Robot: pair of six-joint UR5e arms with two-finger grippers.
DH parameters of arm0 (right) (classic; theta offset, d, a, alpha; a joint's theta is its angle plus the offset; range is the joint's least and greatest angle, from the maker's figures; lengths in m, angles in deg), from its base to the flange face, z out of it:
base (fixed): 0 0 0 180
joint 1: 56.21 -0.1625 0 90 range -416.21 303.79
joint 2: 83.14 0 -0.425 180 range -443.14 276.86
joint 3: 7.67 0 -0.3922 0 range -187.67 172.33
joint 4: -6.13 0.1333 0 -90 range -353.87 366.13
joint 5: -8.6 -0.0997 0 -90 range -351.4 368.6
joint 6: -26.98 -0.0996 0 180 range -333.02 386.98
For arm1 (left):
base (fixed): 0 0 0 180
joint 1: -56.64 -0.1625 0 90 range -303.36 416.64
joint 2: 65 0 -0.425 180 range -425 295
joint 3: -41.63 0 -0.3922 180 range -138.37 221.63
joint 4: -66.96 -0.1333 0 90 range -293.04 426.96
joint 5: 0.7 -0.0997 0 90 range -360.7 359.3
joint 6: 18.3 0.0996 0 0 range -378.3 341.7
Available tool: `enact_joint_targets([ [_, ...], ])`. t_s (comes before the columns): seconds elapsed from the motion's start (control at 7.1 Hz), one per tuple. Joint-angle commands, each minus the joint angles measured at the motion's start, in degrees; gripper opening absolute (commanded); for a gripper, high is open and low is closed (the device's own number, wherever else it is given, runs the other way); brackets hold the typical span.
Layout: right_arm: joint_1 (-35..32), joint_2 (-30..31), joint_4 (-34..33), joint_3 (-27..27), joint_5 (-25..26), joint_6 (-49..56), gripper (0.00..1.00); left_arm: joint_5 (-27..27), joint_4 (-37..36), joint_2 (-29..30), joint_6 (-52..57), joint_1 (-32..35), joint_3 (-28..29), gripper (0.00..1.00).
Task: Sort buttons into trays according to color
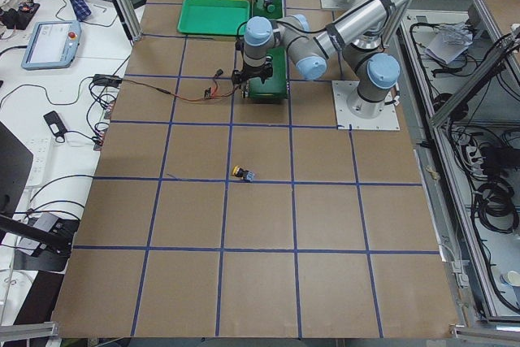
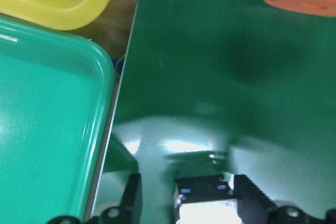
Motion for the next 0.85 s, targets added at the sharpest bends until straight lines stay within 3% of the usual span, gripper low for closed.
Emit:
enact_joint_targets([
  [0.0, 0.27, 0.56, 0.05, -0.19, -0.93, 0.02, 0.00, 0.61, -0.26, 5.67, -0.41, -10.65, 4.65, 1.00],
  [0.42, 0.45, 1.88, 4.70, -5.37, -2.43, -0.15, 0.00, 1.14, -6.56, 15.25, -3.56, -19.98, 9.24, 1.00],
  [0.7, 0.71, 1.54, 4.27, -7.91, -2.43, 0.19, 0.00, 1.76, -6.94, 18.60, -12.76, -22.46, 10.73, 1.00],
])
